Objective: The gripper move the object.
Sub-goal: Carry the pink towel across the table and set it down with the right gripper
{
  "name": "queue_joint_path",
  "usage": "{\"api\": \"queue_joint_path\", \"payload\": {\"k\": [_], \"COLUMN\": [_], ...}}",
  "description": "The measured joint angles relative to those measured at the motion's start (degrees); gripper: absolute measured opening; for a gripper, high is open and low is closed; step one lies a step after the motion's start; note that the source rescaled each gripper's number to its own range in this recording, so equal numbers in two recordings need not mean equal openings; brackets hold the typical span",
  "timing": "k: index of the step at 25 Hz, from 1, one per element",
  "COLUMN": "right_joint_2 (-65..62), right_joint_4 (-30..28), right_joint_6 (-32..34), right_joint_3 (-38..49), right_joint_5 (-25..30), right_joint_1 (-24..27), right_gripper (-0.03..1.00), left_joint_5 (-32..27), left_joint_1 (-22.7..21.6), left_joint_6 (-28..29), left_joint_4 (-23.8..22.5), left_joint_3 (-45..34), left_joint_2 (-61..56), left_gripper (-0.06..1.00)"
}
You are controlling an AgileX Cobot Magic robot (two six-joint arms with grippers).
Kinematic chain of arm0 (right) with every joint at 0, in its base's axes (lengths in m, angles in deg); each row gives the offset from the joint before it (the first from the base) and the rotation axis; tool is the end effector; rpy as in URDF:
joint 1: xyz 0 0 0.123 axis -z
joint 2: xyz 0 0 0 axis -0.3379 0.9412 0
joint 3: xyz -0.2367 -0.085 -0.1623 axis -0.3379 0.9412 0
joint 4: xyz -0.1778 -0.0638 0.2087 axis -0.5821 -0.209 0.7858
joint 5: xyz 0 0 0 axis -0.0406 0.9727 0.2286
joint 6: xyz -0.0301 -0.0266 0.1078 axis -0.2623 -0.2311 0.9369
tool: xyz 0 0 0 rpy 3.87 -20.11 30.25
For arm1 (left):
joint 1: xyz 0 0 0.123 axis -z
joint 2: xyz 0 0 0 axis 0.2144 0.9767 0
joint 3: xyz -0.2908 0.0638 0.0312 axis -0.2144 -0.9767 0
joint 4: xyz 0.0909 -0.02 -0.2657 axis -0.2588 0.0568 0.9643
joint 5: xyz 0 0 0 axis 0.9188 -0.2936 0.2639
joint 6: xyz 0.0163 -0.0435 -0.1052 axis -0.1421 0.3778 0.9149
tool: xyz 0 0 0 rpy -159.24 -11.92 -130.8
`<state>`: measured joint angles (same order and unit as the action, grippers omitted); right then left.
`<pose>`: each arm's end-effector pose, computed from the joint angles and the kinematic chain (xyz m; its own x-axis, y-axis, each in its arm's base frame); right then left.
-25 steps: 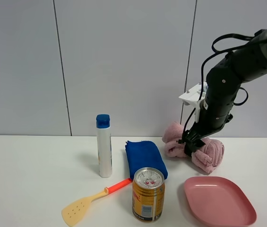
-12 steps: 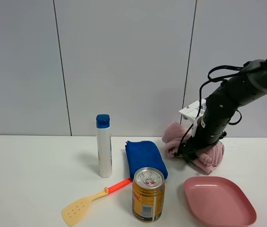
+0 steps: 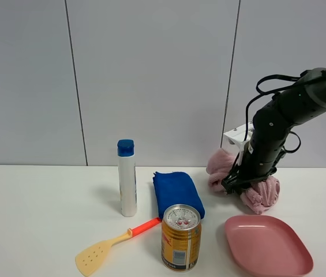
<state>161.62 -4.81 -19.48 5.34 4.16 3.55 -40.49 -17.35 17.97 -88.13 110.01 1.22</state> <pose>0.4605 0.1115 0.0967 -0.7730 -0.4632 -0.4334 -0.3785 0.8851 -0.2708 0.0270 0.0080 0.2835 -0.4437 -0.0029 -0.8962 -0.1152 0.9919 0.0539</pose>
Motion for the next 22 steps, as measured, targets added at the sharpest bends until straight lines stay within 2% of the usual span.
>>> {"api": "queue_joint_path", "payload": {"k": [6, 10, 14, 18, 20, 22], "right_joint_2": [-11.14, -20.47, -30.44, -40.97, -44.75, -46.72], "right_joint_4": [9.21, 15.93, 20.12, 27.06, 31.88, 35.87], "right_joint_6": [4.27, 4.68, 1.91, -1.86, -3.75, -6.19], "right_joint_3": [0.00, 0.00, 0.00, -0.06, -0.90, -2.36], "right_joint_5": [2.95, 9.10, 15.63, 16.73, 16.80, 16.62], "right_joint_1": [0.00, 0.00, -1.20, -5.63, -9.34, -15.19], "right_gripper": [0.00, 0.00, 0.00, 0.00, 0.00, 0.00], "left_joint_5": [0.00, 0.00, 0.00, 0.00, 0.00, 0.00], "left_joint_1": [0.00, 0.00, 0.00, 0.00, 0.00, 0.00], "left_joint_6": [0.00, 0.00, 0.00, 0.00, 0.00, 0.00], "left_joint_4": [0.00, 0.00, 0.00, 0.00, 0.00, 0.00], "left_joint_3": [0.00, 0.00, 0.00, 0.00, 0.00, 0.00], "left_joint_2": [0.00, 0.00, 0.00, 0.00, 0.00, 0.00], "left_gripper": [1.00, 1.00, 1.00, 1.00, 1.00, 1.00]}}
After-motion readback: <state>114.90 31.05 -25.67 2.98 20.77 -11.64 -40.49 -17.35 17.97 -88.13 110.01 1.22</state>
